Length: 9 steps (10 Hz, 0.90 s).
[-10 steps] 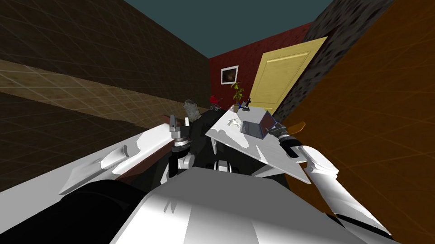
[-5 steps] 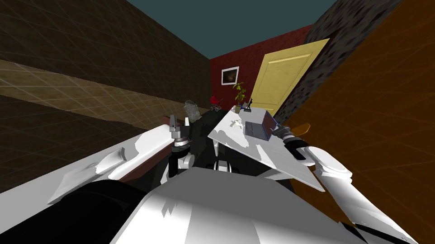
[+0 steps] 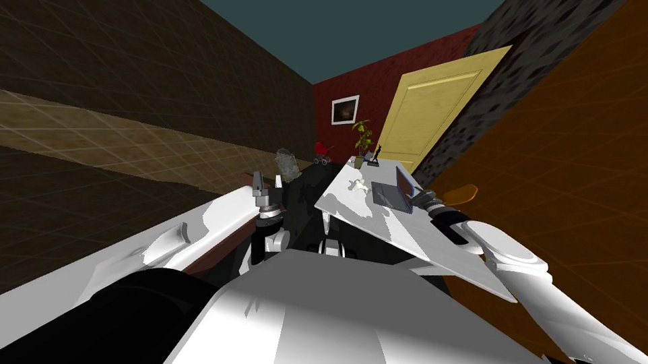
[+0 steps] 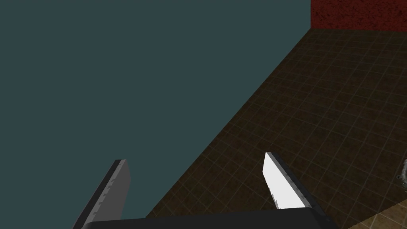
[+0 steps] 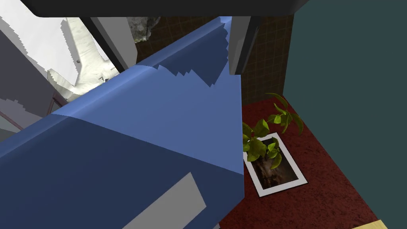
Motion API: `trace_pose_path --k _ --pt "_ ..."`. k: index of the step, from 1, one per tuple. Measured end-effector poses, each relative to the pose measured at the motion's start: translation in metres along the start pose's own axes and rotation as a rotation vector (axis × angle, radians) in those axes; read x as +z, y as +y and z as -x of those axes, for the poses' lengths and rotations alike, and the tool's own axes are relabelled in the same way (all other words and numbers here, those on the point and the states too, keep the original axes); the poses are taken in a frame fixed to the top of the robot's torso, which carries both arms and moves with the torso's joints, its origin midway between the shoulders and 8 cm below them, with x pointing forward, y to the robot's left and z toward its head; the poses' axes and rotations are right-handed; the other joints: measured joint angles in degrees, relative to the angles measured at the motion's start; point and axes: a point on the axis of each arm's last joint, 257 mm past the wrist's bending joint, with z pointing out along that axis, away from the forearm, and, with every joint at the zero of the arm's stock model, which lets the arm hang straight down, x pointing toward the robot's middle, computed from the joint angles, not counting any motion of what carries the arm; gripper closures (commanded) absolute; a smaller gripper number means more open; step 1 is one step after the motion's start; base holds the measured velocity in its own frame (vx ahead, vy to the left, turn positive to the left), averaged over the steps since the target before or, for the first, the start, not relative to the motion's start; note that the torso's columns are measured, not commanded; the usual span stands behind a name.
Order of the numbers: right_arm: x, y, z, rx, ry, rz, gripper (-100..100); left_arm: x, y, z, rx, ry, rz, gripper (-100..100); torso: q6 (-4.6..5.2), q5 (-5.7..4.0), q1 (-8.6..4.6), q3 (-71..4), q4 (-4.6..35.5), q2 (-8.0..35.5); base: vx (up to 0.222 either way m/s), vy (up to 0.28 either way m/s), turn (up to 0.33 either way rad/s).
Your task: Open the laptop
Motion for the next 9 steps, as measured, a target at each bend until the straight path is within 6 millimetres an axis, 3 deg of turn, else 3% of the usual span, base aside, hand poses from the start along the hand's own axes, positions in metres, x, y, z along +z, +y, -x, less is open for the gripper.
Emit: trace_pose_path --k 9 --pt "-0.021 0.034 -0.022 -0.329 0.041 0.105 100 0.0 0.0 0.0 0.0 0.0 0.0 0 -0.13 0.1 0.23 0.0 0.1 0.0 0.054 0.08 -0.018"
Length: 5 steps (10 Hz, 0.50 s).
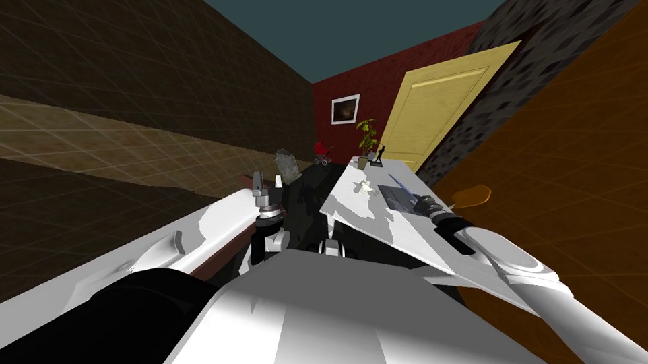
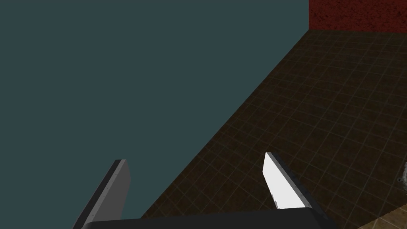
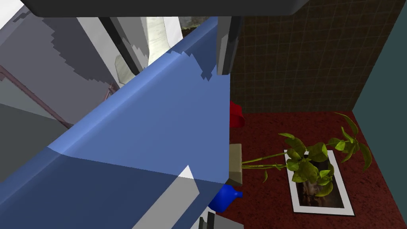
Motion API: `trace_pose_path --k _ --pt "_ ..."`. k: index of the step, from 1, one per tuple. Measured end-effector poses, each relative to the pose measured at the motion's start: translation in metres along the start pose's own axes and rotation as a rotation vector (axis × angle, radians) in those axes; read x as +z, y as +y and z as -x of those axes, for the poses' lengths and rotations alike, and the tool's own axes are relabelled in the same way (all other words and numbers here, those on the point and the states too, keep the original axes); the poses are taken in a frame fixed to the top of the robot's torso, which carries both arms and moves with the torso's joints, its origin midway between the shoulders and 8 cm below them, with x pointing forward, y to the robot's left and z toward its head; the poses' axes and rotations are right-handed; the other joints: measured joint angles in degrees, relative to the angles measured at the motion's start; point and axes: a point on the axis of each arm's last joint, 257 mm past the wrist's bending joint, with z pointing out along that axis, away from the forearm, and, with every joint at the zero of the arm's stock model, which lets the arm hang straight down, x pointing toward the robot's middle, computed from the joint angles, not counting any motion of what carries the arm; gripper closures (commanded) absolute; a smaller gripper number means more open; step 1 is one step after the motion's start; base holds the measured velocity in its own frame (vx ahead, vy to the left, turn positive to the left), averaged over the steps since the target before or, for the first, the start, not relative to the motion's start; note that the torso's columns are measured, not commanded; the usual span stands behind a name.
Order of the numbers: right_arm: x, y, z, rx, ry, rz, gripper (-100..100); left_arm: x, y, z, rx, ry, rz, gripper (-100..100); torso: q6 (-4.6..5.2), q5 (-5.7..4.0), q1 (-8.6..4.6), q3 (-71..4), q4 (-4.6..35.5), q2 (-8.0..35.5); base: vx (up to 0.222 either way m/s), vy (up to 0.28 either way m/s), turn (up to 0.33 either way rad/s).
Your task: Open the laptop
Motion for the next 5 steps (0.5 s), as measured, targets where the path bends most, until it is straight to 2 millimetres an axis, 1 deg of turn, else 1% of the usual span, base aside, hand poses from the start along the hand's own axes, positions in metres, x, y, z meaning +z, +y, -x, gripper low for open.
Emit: trace_pose_path --k 1,2,3,5 --pt "-0.002 0.004 -0.001 -0.04 0.003 0.011 100 0.0 0.0 0.0 0.0 0.0 0.0 0 0.0 -0.01 0.01 0.0 0.0 0.0 0.023 0.035 -0.007" --pt "-0.002 0.006 -0.001 -0.044 0.003 0.015 100 0.0 0.0 0.0 0.0 0.0 0.0 0 0.0 -0.01 -0.12 0.0 0.0 0.1 0.049 0.045 0.002" --pt "-0.003 0.013 -0.001 -0.083 0.01 0.027 -100 0.0 0.0 0.0 0.0 0.0 0.0 0 0.04 -0.12 -0.11 0.0 -0.1 0.0 0.038 0.054 -0.036" --pt "-0.003 0.002 -0.01 -0.088 0.007 0.025 -100 0.0 0.0 0.0 0.0 0.0 0.0 0 0.02 -0.16 -0.22 0.0 -0.1 -0.1 0.007 0.039 -0.039"
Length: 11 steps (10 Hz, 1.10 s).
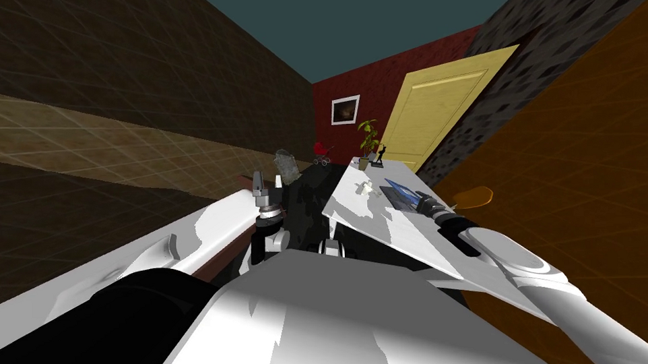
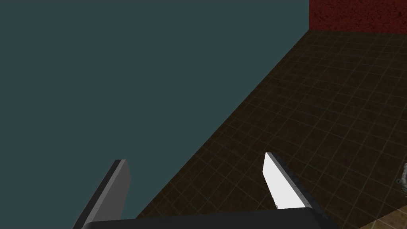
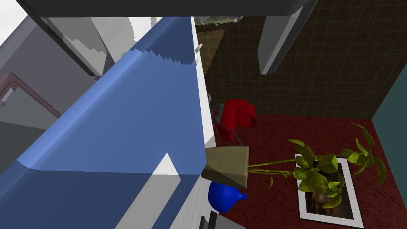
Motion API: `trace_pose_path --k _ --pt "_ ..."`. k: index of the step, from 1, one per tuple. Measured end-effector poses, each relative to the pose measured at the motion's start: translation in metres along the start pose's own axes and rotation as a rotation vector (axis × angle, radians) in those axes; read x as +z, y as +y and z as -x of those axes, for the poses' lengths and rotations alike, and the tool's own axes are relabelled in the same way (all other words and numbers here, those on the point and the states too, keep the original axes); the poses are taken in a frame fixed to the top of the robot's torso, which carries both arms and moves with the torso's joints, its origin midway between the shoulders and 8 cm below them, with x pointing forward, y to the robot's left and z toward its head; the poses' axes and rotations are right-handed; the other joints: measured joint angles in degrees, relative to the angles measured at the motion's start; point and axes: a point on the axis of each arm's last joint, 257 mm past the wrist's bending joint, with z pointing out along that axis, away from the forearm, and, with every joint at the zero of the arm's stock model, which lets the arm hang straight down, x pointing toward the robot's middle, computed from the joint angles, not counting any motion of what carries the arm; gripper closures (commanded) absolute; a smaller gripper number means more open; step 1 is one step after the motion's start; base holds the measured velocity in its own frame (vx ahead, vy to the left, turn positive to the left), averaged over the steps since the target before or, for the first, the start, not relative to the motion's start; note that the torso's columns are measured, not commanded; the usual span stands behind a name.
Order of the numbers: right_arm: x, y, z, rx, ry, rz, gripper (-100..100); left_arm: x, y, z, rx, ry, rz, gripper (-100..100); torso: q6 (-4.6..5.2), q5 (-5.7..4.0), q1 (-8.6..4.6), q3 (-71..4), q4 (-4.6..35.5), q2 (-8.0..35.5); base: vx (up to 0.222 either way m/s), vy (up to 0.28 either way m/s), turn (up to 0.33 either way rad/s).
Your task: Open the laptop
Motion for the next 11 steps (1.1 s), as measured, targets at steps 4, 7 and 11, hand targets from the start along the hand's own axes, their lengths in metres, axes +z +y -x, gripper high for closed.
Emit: trace_pose_path --k 4,7,11 --pt "-0.004 -0.025 -0.016 0.004 -0.019 0.004 -100 0.0 0.0 0.0 0.0 0.0 0.0 0 -0.04 0.23 0.32 0.0 0.1 0.1 0.013 0.048 -0.043" --pt "-0.003 -0.031 -0.021 0.006 -0.025 0.008 0 0.0 0.0 0.0 0.0 0.0 0.0 0 0.0 0.1 0.05 0.0 0.1 0.1 0.003 0.01 -0.002" --pt "-0.003 -0.026 -0.02 0.008 -0.026 0.015 0 0.0 0.0 0.0 0.0 0.0 0.0 0 -0.01 0.04 0.15 0.0 0.0 0.0 0.001 -0.002 0.0"
